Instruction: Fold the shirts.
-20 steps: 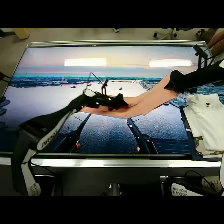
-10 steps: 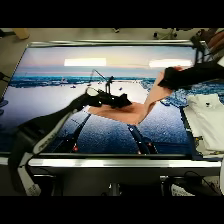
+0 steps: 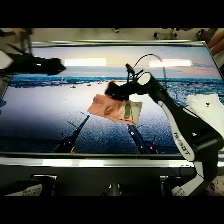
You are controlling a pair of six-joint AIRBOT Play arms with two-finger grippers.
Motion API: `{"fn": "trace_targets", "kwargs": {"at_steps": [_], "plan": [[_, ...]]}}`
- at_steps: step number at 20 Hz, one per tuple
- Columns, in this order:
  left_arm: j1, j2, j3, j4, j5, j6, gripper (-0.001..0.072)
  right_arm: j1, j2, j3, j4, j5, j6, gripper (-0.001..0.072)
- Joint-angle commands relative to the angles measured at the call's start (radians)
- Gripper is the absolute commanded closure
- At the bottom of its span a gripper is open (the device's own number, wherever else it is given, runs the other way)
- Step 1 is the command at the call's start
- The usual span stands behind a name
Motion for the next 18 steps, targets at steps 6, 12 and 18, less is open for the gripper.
{"fn": "trace_targets", "kwargs": {"at_steps": [6,12,18], "plan": [[0.083,0.169,-0.023,0.076,-0.151,0.012,0.0686,-0.182,0.042,0.001,-0.29,0.282,0.043,0.0033],[0.065,0.169,-0.102,0.074,-0.148,0.01,0.0686,-0.373,0.063,-0.232,-0.43,0.409,0.082,0.0036],[0.044,0.169,-0.104,0.074,-0.142,0.008,0.0686,-0.305,0.021,-0.332,0.0,0.132,-0.037,0.0125]]}}
